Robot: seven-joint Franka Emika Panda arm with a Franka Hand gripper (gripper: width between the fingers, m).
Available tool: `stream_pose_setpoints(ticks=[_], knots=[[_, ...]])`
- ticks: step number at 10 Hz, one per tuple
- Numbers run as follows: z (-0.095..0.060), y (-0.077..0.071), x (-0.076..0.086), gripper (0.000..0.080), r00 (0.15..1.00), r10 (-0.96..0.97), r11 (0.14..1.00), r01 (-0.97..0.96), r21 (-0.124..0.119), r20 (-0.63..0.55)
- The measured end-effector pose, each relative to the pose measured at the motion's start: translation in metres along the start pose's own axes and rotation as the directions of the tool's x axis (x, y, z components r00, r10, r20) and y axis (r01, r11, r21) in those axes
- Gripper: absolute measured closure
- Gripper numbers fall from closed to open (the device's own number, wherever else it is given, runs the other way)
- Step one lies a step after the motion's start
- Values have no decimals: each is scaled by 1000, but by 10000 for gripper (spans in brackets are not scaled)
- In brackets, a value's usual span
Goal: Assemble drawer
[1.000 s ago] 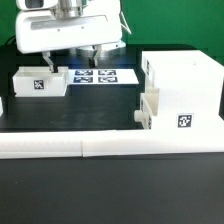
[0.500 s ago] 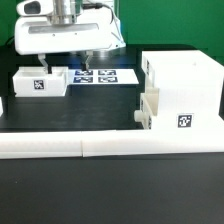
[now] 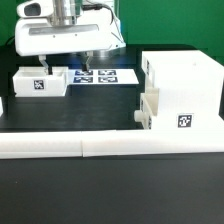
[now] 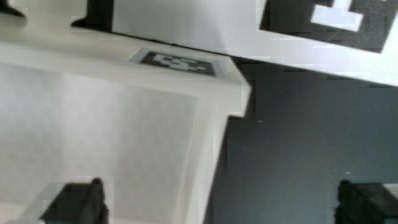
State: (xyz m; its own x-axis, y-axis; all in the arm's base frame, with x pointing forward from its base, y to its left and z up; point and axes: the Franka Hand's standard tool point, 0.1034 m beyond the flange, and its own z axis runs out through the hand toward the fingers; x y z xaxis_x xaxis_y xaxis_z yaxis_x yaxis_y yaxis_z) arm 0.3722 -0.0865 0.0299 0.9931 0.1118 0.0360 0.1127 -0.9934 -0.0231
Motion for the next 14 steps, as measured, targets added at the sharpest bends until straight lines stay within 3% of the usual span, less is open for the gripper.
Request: stream_pose_setpoints(ticks=[2,7,8,9,10,12,14], knots=[[15,-12,-9,150,999,47,999,-47,1,19],[25,-6,-15,150,999,39,999,-39,-7,14],[25,-6,-14,241,999,38,999,-38,-7,13],[25,-6,-14,408,999,38,999,-38,-7,13],[25,-6,-14,408,999,38,999,-38,-7,13],[25,-6,-14,738,999,38,999,-38,-7,14],[25,-6,-14,756,999,35,999,-35,-6,13]])
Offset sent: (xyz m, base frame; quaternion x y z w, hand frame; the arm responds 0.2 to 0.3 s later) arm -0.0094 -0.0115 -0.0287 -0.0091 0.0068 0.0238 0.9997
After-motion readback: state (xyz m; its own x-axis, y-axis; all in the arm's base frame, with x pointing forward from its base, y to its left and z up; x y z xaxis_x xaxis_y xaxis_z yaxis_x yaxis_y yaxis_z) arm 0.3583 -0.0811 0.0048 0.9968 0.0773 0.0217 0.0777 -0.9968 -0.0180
